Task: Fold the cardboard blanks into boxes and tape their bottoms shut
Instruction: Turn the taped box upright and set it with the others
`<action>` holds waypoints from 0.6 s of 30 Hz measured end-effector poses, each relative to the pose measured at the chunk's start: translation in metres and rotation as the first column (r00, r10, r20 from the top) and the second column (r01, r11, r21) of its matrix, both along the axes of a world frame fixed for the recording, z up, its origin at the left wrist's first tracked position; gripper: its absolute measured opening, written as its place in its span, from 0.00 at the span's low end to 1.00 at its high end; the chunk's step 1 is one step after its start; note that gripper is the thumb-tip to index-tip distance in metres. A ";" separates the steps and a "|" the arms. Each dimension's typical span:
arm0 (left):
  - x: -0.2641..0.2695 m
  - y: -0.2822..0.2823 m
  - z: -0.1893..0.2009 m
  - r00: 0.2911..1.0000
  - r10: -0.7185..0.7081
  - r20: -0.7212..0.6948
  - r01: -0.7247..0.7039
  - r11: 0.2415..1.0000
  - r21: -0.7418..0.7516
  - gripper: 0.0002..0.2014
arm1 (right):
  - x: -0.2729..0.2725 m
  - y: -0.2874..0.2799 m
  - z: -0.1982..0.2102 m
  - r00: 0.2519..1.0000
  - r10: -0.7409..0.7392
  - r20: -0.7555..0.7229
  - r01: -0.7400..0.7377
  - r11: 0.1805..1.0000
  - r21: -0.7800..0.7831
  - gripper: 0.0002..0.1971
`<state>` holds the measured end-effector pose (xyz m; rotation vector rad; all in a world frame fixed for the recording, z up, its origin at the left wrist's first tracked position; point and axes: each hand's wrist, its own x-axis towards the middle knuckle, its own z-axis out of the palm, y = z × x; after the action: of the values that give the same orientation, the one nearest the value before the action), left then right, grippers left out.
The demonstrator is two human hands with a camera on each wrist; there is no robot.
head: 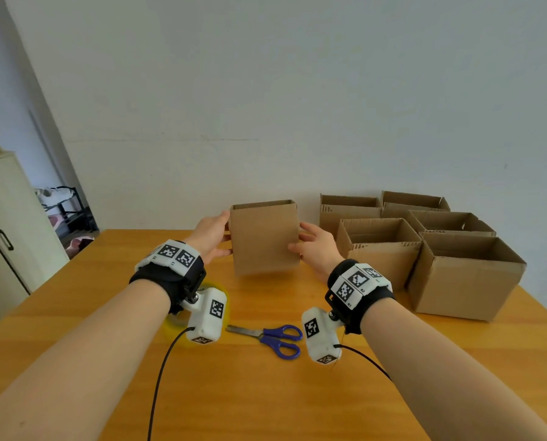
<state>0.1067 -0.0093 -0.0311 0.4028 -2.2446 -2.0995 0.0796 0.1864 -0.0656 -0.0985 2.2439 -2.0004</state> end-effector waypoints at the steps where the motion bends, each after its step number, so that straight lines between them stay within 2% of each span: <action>1: -0.005 0.000 -0.002 1.000 -0.007 0.012 0.007 1.000 -0.015 0.21 | -0.004 -0.002 -0.002 1.000 0.010 0.004 -0.010 1.000 -0.002 0.33; 5: -0.021 0.000 -0.009 0.998 -0.015 0.056 0.020 0.997 -0.078 0.21 | -0.018 -0.007 -0.009 1.000 0.015 0.027 -0.015 1.000 -0.002 0.32; 8: -0.032 -0.001 -0.013 0.996 -0.017 0.090 0.021 0.998 -0.051 0.20 | -0.027 -0.010 -0.010 1.000 -0.004 0.022 0.004 1.000 0.019 0.32; 10: -0.038 0.000 -0.017 0.992 -0.025 0.121 0.029 0.999 -0.035 0.22 | -0.034 -0.013 -0.009 1.000 -0.014 0.023 0.013 0.998 0.058 0.31; 13: -0.044 0.002 -0.021 0.979 -0.066 0.192 0.080 0.995 -0.062 0.30 | -0.042 -0.016 -0.008 0.998 -0.030 0.056 0.023 0.993 0.115 0.31; 18: -0.051 0.006 -0.025 0.972 -0.112 0.205 0.127 0.990 -0.060 0.31 | -0.049 -0.016 -0.009 0.996 -0.058 0.074 0.047 0.989 0.138 0.32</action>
<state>0.0555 -0.0033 -0.0559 0.5105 -2.5090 -2.1116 0.0309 0.1707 -0.0742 0.0521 2.3480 -1.8348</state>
